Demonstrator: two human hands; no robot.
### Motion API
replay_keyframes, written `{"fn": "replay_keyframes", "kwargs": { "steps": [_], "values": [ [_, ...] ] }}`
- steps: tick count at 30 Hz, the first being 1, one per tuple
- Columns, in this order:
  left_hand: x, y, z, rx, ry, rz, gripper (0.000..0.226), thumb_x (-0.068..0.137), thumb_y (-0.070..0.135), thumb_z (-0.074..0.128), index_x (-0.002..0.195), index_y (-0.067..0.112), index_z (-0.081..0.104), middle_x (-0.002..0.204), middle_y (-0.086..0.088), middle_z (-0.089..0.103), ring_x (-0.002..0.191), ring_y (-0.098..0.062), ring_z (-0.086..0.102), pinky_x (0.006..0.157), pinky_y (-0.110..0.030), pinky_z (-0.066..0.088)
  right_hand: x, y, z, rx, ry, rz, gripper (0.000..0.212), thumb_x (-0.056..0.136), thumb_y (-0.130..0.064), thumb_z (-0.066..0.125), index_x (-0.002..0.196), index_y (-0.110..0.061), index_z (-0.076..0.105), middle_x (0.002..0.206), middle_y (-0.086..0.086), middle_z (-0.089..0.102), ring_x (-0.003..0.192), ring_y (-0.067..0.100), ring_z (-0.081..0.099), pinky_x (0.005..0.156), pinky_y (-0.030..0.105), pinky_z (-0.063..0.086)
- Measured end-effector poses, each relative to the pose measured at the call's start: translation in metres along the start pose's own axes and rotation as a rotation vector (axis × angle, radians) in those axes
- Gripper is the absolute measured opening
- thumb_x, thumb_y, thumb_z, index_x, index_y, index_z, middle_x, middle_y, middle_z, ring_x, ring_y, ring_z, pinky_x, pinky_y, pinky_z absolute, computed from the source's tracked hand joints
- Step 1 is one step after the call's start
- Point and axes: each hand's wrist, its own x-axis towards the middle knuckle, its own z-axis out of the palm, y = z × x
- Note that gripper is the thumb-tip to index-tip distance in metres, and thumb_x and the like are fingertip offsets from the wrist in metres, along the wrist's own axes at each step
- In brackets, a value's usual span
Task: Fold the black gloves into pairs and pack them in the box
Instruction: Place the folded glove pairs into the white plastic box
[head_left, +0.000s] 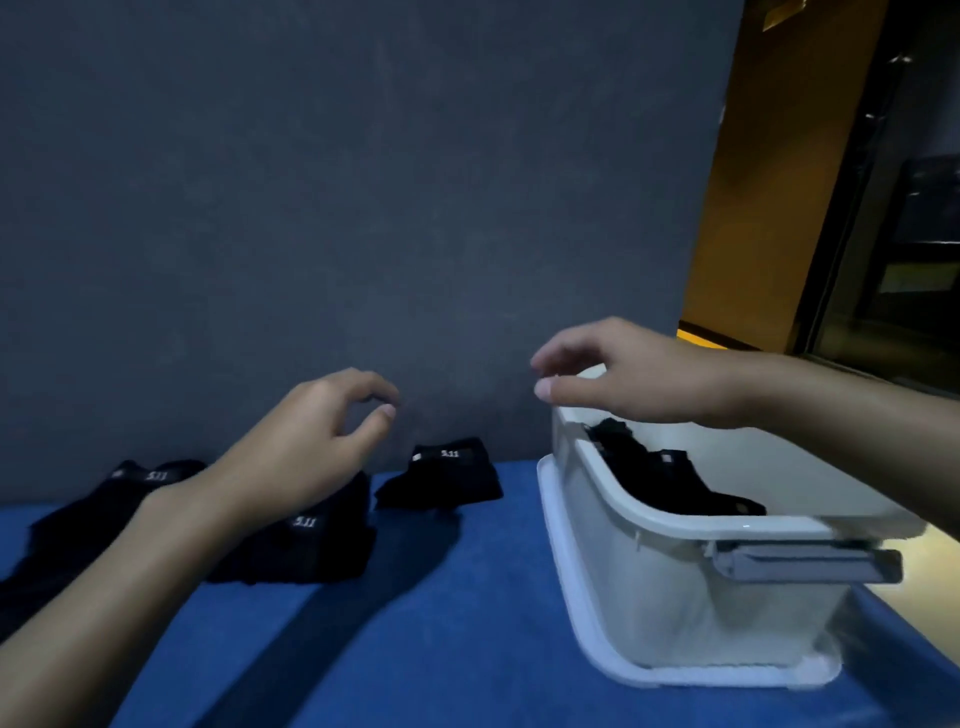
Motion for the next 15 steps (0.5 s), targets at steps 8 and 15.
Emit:
{"fn": "replay_keyframes", "kwargs": {
  "steps": [8,15],
  "values": [
    [-0.073,-0.059,-0.013,0.027,0.082,-0.164,0.015,0.094,0.029,0.058,0.105,0.032,0.067,0.102,0.02,0.066,0.098,0.004,0.06,0.083,-0.02,0.045,0.006,-0.089,0.103,0.176,-0.128,-0.195,0.016,0.09,-0.021,0.069,0.103,-0.013,0.07,0.096,0.001,0.073,0.085,0.006,0.066,0.081,0.02,0.052],
    [-0.1,-0.09,-0.01,0.146,-0.16,-0.206,0.026,0.096,0.039,0.053,0.121,0.036,0.056,0.119,0.023,0.049,0.11,-0.001,0.052,0.097,-0.032,0.047,0.03,-0.063,0.201,0.189,-0.12,0.11,0.041,0.089,-0.035,0.067,0.125,-0.021,0.052,0.096,-0.014,0.053,0.095,0.01,0.055,0.085,0.024,0.046]
  ]
}}
